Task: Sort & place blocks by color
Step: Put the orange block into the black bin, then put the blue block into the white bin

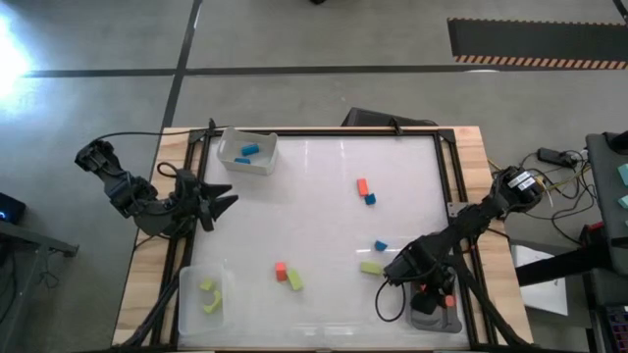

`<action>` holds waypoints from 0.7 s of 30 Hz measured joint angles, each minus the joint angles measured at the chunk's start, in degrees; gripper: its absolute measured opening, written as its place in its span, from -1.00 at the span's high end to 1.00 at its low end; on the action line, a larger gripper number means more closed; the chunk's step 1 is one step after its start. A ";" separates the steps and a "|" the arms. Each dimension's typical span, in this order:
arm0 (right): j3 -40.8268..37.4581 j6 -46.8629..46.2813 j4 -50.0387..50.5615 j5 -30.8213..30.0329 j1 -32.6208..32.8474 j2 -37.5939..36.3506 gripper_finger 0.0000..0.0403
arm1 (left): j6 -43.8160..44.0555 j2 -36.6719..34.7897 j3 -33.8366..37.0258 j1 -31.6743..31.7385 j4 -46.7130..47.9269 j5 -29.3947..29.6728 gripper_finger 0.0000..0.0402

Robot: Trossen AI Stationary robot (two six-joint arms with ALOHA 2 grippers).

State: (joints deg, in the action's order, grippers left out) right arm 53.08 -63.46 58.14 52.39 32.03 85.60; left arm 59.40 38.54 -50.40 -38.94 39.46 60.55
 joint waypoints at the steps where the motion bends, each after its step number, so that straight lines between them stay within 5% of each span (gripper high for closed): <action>1: 0.00 0.00 -0.04 0.01 0.00 0.00 0.35 | 0.00 -0.06 0.07 0.00 0.02 0.00 -0.16; 21: 0.00 -1.18 -0.45 -1.51 0.00 0.00 0.19 | -0.17 0.05 0.06 -0.01 0.04 0.00 -0.16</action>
State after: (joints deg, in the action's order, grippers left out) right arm 53.08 -64.64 57.69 50.87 32.03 85.60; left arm 59.22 38.59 -50.35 -38.95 39.51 60.55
